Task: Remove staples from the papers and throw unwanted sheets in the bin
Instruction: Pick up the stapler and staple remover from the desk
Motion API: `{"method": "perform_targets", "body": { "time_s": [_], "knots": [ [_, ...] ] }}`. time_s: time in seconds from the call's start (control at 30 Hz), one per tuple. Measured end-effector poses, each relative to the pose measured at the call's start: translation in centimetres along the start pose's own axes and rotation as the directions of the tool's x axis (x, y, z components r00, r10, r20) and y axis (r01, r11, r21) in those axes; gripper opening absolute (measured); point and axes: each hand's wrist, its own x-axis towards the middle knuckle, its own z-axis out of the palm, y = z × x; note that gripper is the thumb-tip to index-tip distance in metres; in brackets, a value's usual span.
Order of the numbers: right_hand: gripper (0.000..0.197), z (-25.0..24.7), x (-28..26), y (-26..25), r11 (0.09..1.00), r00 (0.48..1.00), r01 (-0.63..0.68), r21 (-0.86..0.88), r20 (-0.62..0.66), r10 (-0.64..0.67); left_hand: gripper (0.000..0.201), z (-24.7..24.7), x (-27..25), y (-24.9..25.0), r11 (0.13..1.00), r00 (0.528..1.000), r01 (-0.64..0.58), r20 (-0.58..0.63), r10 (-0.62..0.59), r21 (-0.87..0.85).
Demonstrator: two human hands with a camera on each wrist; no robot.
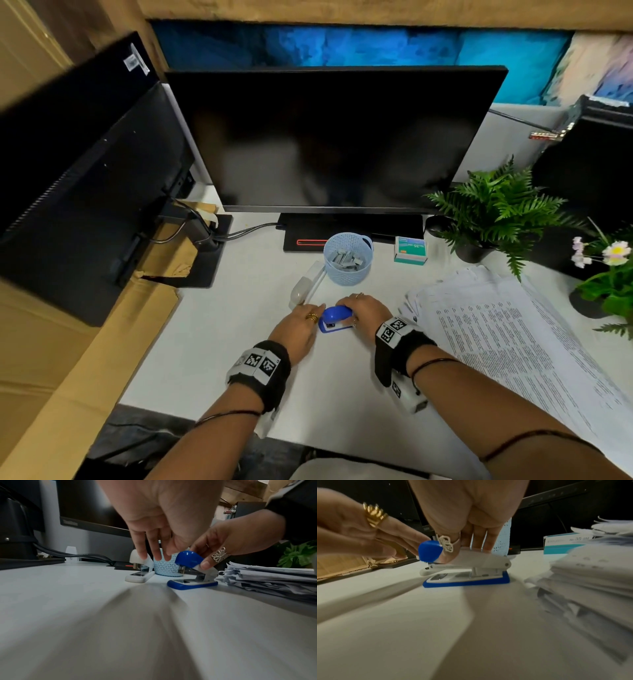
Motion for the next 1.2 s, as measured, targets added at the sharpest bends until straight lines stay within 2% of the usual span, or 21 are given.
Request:
{"method": "perform_targets", "body": {
  "time_s": [0.13,0.2,0.3,0.4,0.53,0.63,0.8,0.93,1.03,1.13,1.2],
  "knots": [
    [0.034,0.4,0.1,0.3,0.996,0.999,0.033,-0.085,0.003,-0.033,0.043,0.6,0.4,0.3,0.990,0.998,0.053,-0.033,-0.057,-0.133],
    [0.034,0.7,0.1,0.1,0.984,0.999,0.044,-0.172,0.035,-0.038,0.034,0.7,0.9,0.6,0.983,0.992,0.122,-0.015,-0.125,-0.137],
    [0.035,1.5,0.1,-0.1,0.969,0.997,0.063,-0.241,0.068,-0.048,0.034,0.6,1.1,1.5,0.958,0.967,0.255,0.046,-0.251,-0.133],
    [0.034,2.0,0.3,0.1,0.969,0.997,0.076,-0.237,0.033,-0.070,0.030,0.4,1.3,1.7,0.968,0.973,0.224,0.073,-0.217,-0.113],
    [0.050,2.0,0.3,0.6,0.948,0.997,-0.044,-0.316,0.041,0.060,0.046,-0.6,1.6,0.9,0.991,0.990,0.132,0.045,-0.131,-0.011],
    [0.051,2.0,0.6,0.4,0.977,0.987,-0.138,-0.162,0.061,0.149,0.057,-0.8,1.6,0.5,0.990,0.985,0.141,0.093,-0.143,0.027],
    [0.053,1.9,0.0,0.0,0.951,0.955,-0.296,0.084,0.015,0.296,0.055,-0.6,1.9,1.2,0.984,0.978,0.177,0.107,-0.177,0.005],
    [0.046,0.0,-2.0,0.5,0.894,0.927,-0.317,0.318,-0.096,0.363,0.050,-1.1,2.8,2.4,0.985,0.986,0.164,0.013,-0.164,-0.053],
    [0.050,-2.9,-5.2,2.1,0.839,0.892,-0.316,0.444,-0.162,0.422,0.046,-1.2,4.0,4.0,0.992,0.992,0.113,-0.044,-0.115,-0.057],
    [0.047,-5.7,-9.6,4.3,0.753,0.807,-0.340,0.563,-0.237,0.541,0.046,-0.3,5.8,7.0,0.998,1.000,0.021,0.022,-0.019,-0.059],
    [0.048,-6.6,-12.4,6.2,0.667,0.719,-0.403,0.627,-0.233,0.654,0.057,0.5,7.2,9.7,0.999,0.985,-0.036,0.170,0.040,-0.025]
  ]
}}
